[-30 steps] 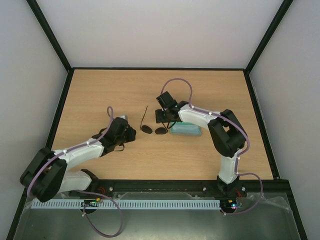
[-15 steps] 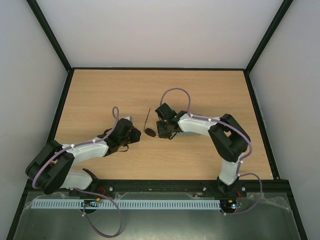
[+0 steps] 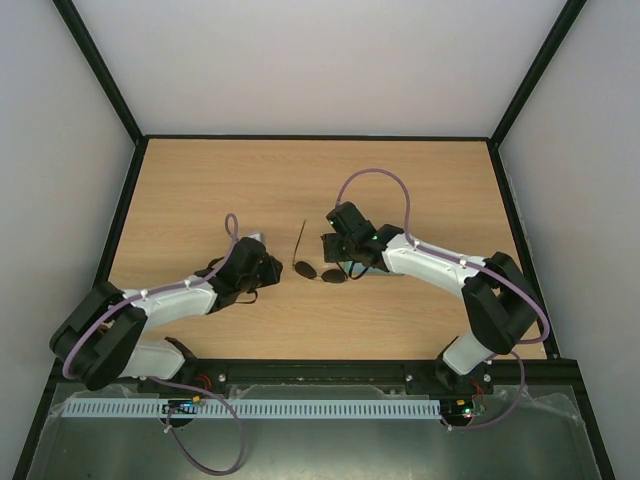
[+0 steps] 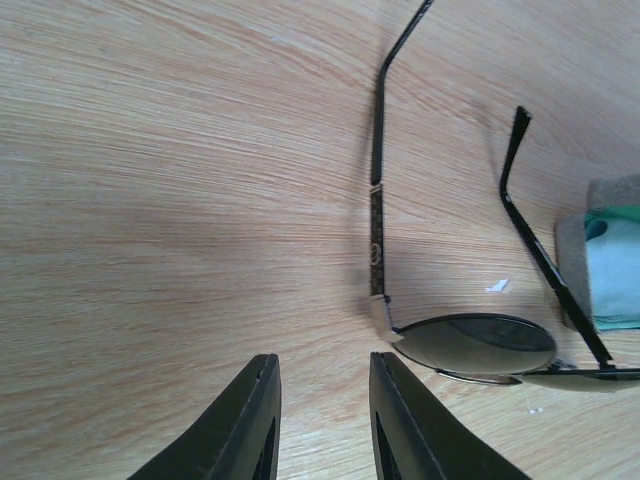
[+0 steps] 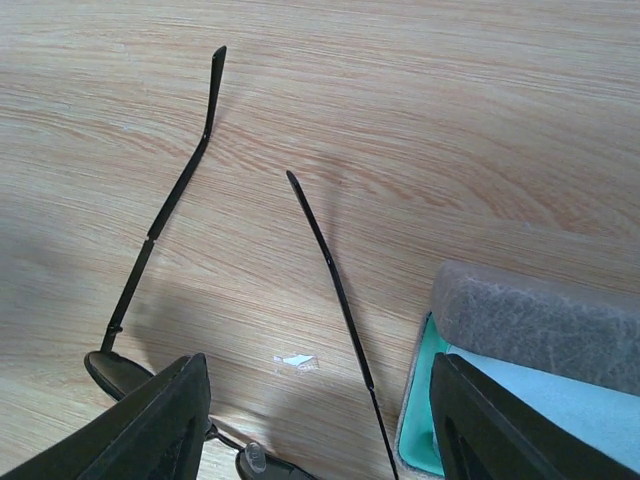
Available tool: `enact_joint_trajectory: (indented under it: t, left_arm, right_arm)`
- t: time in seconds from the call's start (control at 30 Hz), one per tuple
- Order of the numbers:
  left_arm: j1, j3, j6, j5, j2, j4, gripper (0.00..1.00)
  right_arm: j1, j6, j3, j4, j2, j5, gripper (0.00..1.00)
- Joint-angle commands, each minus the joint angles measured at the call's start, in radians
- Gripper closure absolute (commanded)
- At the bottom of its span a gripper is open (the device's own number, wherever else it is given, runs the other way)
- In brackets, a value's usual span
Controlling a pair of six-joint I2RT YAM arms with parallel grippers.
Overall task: Organize the sunglasses
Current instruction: Fold the sunglasses at the center of the board.
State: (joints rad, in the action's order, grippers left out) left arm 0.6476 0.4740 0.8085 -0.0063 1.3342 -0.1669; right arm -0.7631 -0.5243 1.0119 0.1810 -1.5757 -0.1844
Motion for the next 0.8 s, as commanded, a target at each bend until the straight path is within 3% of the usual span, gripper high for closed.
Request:
enact_joint_trajectory:
  t: [0.0,0.43,0.53,0.77]
  left_arm:
    - [0.031,-0.014,0.020,-0.017,-0.046,-0.004,0.72]
    - [0.071,-0.094,0.053,-0.036,-0.123,-0.001,0.73]
    - [0.085,-0.093,0.057,-0.040,-0.114,-0.009,0.73]
    - [0.099,-0.098,0.066,-0.052,-0.124,-0.007,0.73]
  right_arm:
    - [0.001,-0.013,-0.024,0.016,0.022,0.040,0.40]
    - [-0.037,-0.137,-0.285,-0.039,0.203,0.070,0.58]
    - [-0.041,-0.141,-0.297,-0.033,0.204,0.071,0.66]
    - [-0.103,-0.162,-0.263,-0.050,0.148,0.070,0.70]
